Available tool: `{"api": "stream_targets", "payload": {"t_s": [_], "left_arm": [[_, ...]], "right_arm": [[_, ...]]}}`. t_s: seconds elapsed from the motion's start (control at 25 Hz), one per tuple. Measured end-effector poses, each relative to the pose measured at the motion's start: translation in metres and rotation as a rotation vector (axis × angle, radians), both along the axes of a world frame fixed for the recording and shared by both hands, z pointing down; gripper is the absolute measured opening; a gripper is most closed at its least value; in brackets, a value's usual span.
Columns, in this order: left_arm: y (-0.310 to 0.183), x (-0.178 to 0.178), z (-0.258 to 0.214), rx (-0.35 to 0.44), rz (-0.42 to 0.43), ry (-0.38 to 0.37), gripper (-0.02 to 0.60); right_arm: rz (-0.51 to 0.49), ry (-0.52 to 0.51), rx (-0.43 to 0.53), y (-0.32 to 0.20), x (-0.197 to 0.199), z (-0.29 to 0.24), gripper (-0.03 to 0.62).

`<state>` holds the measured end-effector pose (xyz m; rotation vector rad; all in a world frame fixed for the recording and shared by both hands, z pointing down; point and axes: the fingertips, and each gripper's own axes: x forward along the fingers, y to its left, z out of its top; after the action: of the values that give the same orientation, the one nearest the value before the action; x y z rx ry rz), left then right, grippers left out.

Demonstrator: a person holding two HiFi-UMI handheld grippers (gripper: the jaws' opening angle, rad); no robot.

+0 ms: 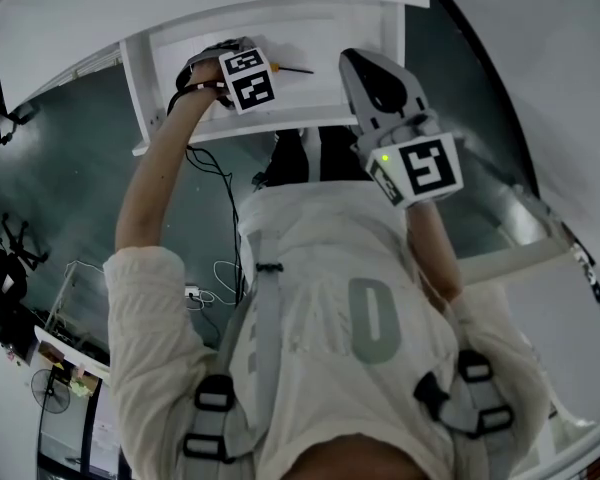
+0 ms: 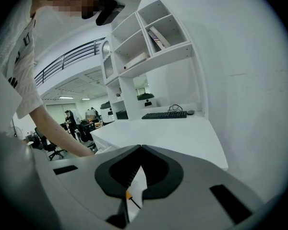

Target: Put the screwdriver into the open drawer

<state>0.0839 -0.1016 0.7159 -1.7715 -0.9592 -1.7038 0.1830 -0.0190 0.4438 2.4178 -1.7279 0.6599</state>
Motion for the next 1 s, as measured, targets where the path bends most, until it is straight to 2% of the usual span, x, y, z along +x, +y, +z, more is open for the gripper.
{"api": "stream_targets", "payload": {"t_s": [0.68,0.84,1.0], "left_arm": [[0.005,0.005,-0.012,0.015,-0.001,0.034,0.199],[0.002,0.006,-0.02,0.013,-0.049,0.035,0.199],[-0.007,0.013,-0.043,0.016,-0.087,0.084,0.199]], "right_arm": [[-0.025,0.001,0.01,0.002,-0.002,-0.001,0.005],[-0.029,0.007,0.027,0.002,-0.003,-0.006,0.005],[-0.037,0.025,0.044,-0.005,-0.002,-0.017,0.005]]}}
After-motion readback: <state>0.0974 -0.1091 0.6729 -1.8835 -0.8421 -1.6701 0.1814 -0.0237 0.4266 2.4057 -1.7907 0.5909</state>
